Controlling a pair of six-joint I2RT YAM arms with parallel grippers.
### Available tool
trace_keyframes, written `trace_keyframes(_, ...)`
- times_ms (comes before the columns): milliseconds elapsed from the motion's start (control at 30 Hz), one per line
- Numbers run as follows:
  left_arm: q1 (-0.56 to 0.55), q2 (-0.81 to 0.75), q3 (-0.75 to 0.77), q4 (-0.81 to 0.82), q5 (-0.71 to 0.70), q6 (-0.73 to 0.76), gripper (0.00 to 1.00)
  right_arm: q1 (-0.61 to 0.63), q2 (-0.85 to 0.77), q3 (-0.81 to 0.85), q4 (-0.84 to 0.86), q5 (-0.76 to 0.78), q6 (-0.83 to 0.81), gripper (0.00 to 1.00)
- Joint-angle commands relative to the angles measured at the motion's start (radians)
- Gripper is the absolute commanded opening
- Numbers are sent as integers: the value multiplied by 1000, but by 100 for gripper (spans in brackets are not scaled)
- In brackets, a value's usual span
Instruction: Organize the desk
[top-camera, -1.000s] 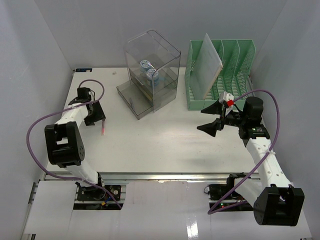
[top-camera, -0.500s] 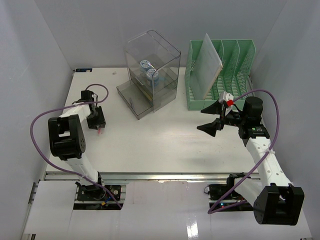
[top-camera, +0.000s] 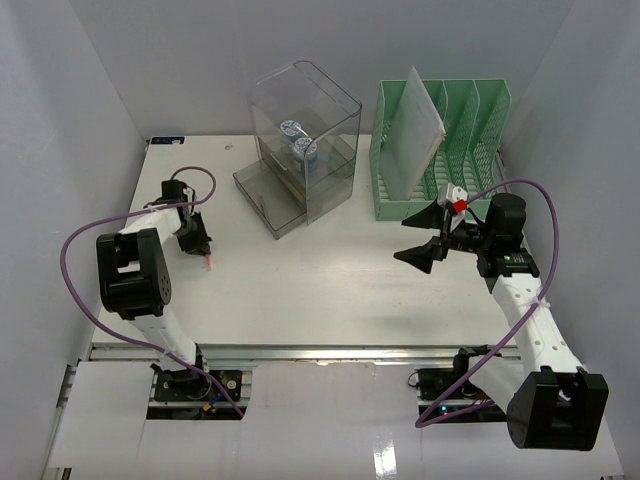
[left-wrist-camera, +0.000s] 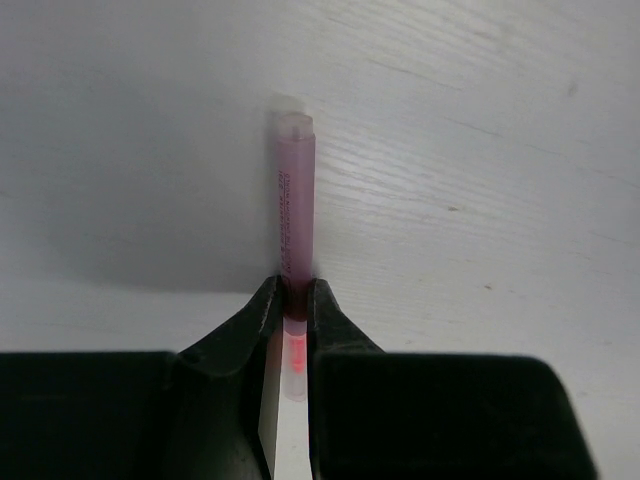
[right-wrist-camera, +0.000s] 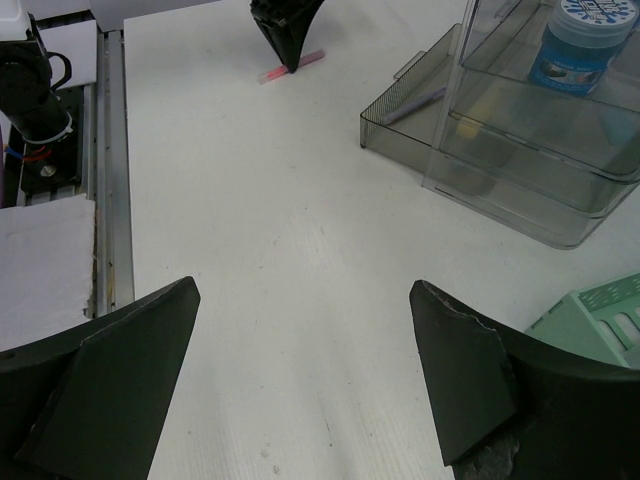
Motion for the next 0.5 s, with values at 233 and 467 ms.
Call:
trace_keyframes(233,-22,-87,-25,445,676,-534,7,-4,3,0,21,-17,-10,93)
trace_keyframes(467,-91,49,90,579,682,-710,11,-3,12,4,21,-17,-23,93)
